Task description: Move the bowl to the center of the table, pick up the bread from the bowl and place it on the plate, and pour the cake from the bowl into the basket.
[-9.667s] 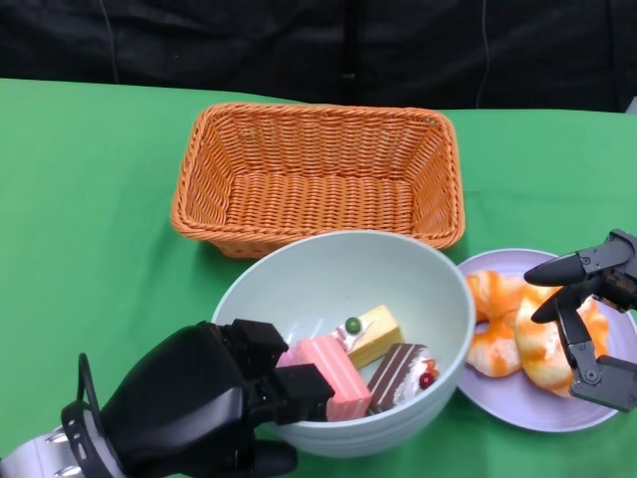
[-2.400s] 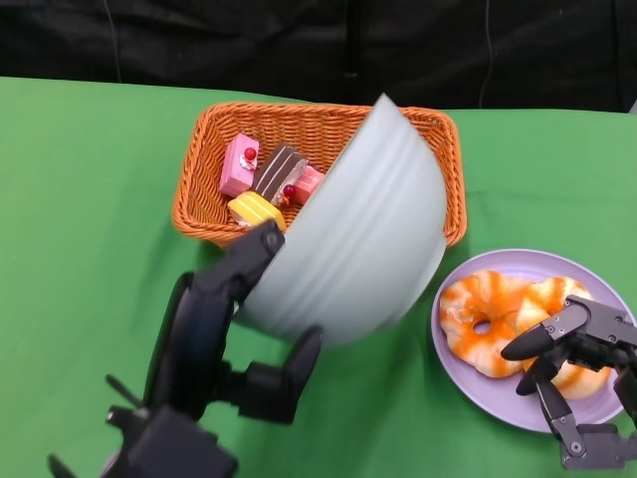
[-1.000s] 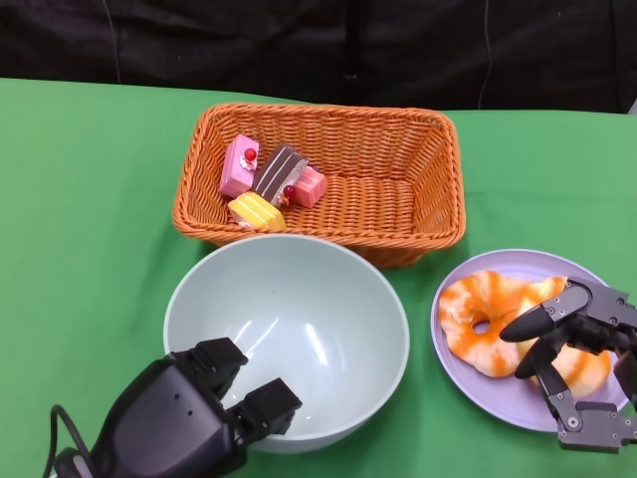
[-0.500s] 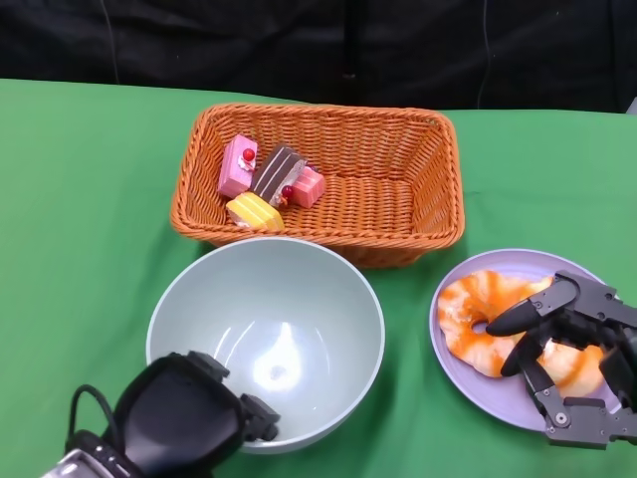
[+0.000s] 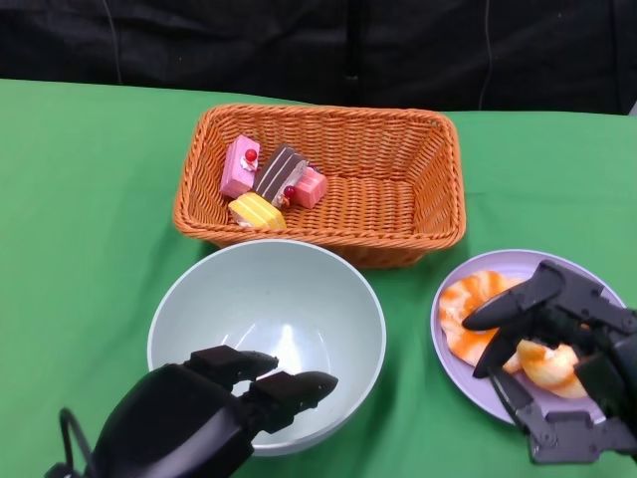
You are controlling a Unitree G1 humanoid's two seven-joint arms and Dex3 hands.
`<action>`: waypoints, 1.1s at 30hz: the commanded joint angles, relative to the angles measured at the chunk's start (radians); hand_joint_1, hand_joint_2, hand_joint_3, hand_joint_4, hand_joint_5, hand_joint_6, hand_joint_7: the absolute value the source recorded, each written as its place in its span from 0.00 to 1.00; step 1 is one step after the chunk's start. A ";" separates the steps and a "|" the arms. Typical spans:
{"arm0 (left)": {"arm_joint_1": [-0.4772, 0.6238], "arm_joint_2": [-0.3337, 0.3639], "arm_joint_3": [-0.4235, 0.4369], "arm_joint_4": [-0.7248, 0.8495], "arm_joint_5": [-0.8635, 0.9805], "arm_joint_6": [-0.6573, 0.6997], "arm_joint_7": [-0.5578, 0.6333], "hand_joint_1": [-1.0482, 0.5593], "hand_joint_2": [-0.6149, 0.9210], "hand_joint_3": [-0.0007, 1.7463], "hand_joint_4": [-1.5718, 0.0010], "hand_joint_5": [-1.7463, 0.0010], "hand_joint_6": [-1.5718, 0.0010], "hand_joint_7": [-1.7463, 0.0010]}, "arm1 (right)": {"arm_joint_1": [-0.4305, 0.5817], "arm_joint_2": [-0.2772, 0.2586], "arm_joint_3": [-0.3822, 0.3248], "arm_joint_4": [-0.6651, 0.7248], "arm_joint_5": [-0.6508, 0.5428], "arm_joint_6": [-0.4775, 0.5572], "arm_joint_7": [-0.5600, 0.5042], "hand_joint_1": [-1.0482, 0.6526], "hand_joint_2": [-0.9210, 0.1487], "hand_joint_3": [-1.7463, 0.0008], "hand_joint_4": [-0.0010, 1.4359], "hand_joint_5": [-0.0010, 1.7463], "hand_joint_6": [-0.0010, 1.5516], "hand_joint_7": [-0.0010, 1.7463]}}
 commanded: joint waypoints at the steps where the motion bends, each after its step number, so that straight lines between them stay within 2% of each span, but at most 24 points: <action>1: 0.046 -0.021 0.045 -0.009 -0.083 -0.030 0.037 0.17 1.00 0.15 0.74 0.94 0.74 1.00 | 0.033 -0.011 0.020 -0.028 0.003 0.013 0.012 0.65 0.56 0.26 0.40 0.82 0.28 0.71; 3: 0.065 -0.042 0.062 -0.002 -0.131 -0.057 0.056 0.17 1.00 0.16 0.75 0.94 0.74 1.00 | 0.043 -0.009 0.031 -0.032 0.005 0.017 0.015 0.65 0.56 0.26 0.40 0.82 0.27 0.72; 6: 0.102 -0.096 0.089 0.022 -0.255 -0.134 0.110 0.24 1.00 0.15 0.71 0.92 0.72 0.99 | 0.063 -0.007 0.053 -0.037 0.016 0.022 0.027 0.65 0.56 0.26 0.40 0.82 0.29 0.73; 7: 0.114 -0.122 0.093 0.034 -0.306 -0.170 0.130 0.27 1.00 0.15 0.70 0.86 0.69 0.98 | 0.068 -0.008 0.061 -0.034 0.028 0.015 0.037 0.65 0.55 0.27 0.40 0.83 0.29 0.73; 9: 0.126 -0.154 0.101 0.050 -0.363 -0.217 0.148 0.33 1.00 0.16 0.77 0.57 0.65 0.94 | 0.073 -0.008 0.069 -0.030 0.043 0.006 0.051 0.65 0.53 0.27 0.41 0.83 0.29 0.73; 10: 0.140 -0.186 0.093 0.053 -0.438 -0.233 0.147 0.34 1.00 0.16 0.78 0.52 0.64 0.93 | 0.069 -0.006 0.079 -0.022 0.051 -0.001 0.062 0.65 0.52 0.28 0.41 0.84 0.29 0.73; 11: 0.150 -0.208 0.090 0.055 -0.493 -0.244 0.143 0.39 1.00 0.14 0.73 0.42 0.59 0.86 | 0.064 -0.003 0.087 -0.015 0.056 -0.006 0.070 0.64 0.52 0.27 0.42 0.85 0.30 0.74; 13: 0.160 -0.251 0.077 0.071 -0.584 -0.279 0.133 0.42 1.00 0.12 0.71 0.35 0.58 0.79 | 0.057 -0.001 0.097 0.002 0.062 -0.020 0.083 0.64 0.52 0.27 0.43 0.85 0.31 0.75; 14: 0.163 -0.271 0.068 0.085 -0.623 -0.300 0.128 0.50 0.97 0.18 0.67 0.29 0.64 0.58 | 0.055 -0.001 0.099 0.014 0.061 -0.034 0.088 0.65 0.56 0.21 0.46 0.86 0.34 0.77; 15: 0.164 -0.287 0.062 0.099 -0.656 -0.318 0.122 0.53 0.92 0.27 0.64 0.26 0.69 0.44 | 0.052 0.001 0.101 0.025 0.060 -0.047 0.090 0.66 0.59 0.18 0.47 0.86 0.35 0.77; 16: 0.169 -0.313 0.058 0.122 -0.684 -0.346 0.126 0.54 0.87 0.36 0.63 0.24 0.71 0.36 | 0.048 0.007 0.103 0.047 0.068 -0.073 0.095 0.67 0.62 0.15 0.48 0.86 0.37 0.78; 17: 0.171 -0.330 0.058 0.139 -0.698 -0.365 0.128 0.55 0.80 0.48 0.57 0.22 0.66 0.28 | 0.045 0.012 0.104 0.063 0.075 -0.091 0.099 0.69 0.65 0.11 0.51 0.86 0.40 0.79; 19: 0.176 -0.364 0.058 0.181 -0.727 -0.419 0.126 0.55 0.74 0.58 0.54 0.21 0.63 0.24 | 0.041 0.026 0.101 0.098 0.098 -0.130 0.107 0.70 0.67 0.08 0.53 0.86 0.42 0.80; 20: 0.178 -0.378 0.057 0.204 -0.742 -0.448 0.123 0.60 0.74 0.64 0.49 0.15 0.56 0.21 | 0.039 0.032 0.099 0.115 0.111 -0.148 0.111 0.72 0.62 0.07 0.58 0.88 0.47 0.83; 22: 0.175 -0.400 0.065 0.240 -0.757 -0.489 0.118 0.62 0.74 0.68 0.47 0.12 0.52 0.20 | 0.028 0.042 0.094 0.153 0.128 -0.184 0.119 0.73 0.59 0.06 0.60 0.90 0.49 0.85; 23: 0.172 -0.405 0.072 0.252 -0.757 -0.500 0.116 0.64 0.71 0.77 0.45 0.05 0.50 0.15 | 0.021 0.045 0.092 0.170 0.132 -0.198 0.121 0.75 0.59 0.02 0.64 0.93 0.53 0.88; 26: 0.164 -0.427 0.074 0.260 -0.767 -0.498 0.110 0.68 0.65 0.88 0.43 0.01 0.48 0.08 | 0.000 0.048 0.082 0.219 0.108 -0.251 0.115 0.80 0.62 0.00 0.73 0.99 0.60 0.93; 30: 0.157 -0.436 0.076 0.255 -0.777 -0.492 0.091 0.71 0.62 0.92 0.41 0.00 0.47 0.07 | 0.003 0.045 0.088 0.218 0.121 -0.243 0.118 0.84 0.62 0.00 0.77 1.00 0.62 0.95; 33: 0.161 -0.440 0.082 0.244 -0.773 -0.479 0.085 0.72 0.60 0.93 0.41 0.00 0.47 0.07 | 0.007 0.047 0.092 0.213 0.117 -0.240 0.114 0.83 0.64 0.00 0.78 1.00 0.63 0.96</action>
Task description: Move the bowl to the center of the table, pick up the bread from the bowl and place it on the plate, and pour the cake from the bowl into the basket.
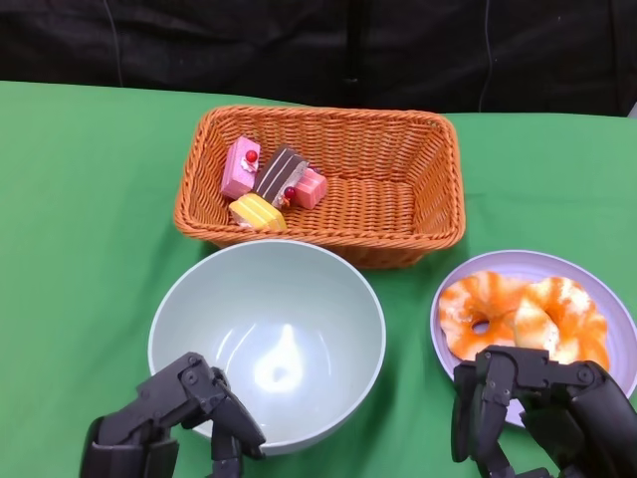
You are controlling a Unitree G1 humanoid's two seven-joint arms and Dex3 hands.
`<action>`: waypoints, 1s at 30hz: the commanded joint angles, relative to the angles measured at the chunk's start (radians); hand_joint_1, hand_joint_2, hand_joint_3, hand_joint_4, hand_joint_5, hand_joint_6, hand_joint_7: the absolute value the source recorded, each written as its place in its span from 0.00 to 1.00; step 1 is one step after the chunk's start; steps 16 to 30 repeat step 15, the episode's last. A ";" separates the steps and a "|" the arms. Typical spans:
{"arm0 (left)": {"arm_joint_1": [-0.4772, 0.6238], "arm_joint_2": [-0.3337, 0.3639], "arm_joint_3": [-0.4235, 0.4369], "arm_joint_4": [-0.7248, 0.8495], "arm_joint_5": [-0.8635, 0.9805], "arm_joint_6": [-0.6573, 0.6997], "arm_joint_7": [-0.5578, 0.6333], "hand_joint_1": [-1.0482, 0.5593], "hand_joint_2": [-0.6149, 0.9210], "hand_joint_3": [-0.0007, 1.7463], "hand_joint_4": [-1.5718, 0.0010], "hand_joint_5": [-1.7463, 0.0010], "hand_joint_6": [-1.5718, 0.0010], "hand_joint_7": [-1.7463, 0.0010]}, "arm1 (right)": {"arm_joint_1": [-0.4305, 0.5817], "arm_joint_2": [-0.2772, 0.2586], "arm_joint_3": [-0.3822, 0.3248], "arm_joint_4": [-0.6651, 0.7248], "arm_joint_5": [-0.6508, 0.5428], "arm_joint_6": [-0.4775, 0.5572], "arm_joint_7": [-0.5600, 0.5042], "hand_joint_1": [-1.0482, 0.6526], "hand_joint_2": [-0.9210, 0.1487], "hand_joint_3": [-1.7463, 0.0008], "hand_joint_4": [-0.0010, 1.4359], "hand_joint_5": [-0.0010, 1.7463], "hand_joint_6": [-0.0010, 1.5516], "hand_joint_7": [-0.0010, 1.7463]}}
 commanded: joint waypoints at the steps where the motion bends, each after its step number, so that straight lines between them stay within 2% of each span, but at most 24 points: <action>1: 0.007 -0.001 0.012 -0.016 -0.003 0.003 -0.014 0.72 0.60 0.93 0.41 0.00 0.47 0.07 | 0.005 -0.001 -0.004 -0.006 0.005 -0.006 -0.004 0.83 0.64 0.00 0.78 1.00 0.63 0.96; 11: 0.008 -0.023 0.002 -0.040 -0.026 0.045 -0.028 0.70 0.59 0.92 0.41 0.00 0.47 0.08 | -0.001 -0.014 -0.009 0.010 -0.022 -0.044 0.001 0.87 0.67 0.00 0.77 1.00 0.65 0.94; 15: 0.024 -0.028 0.002 -0.008 -0.013 0.025 -0.024 0.70 0.59 0.92 0.44 0.00 0.48 0.08 | 0.016 -0.037 -0.024 0.020 -0.042 -0.084 0.006 0.89 0.70 0.00 0.75 0.99 0.65 0.91; 30: 0.024 -0.028 0.002 -0.008 -0.013 0.025 -0.024 0.70 0.59 0.92 0.44 0.00 0.48 0.08 | 0.016 -0.037 -0.024 0.020 -0.042 -0.084 0.006 0.89 0.70 0.00 0.75 0.99 0.65 0.91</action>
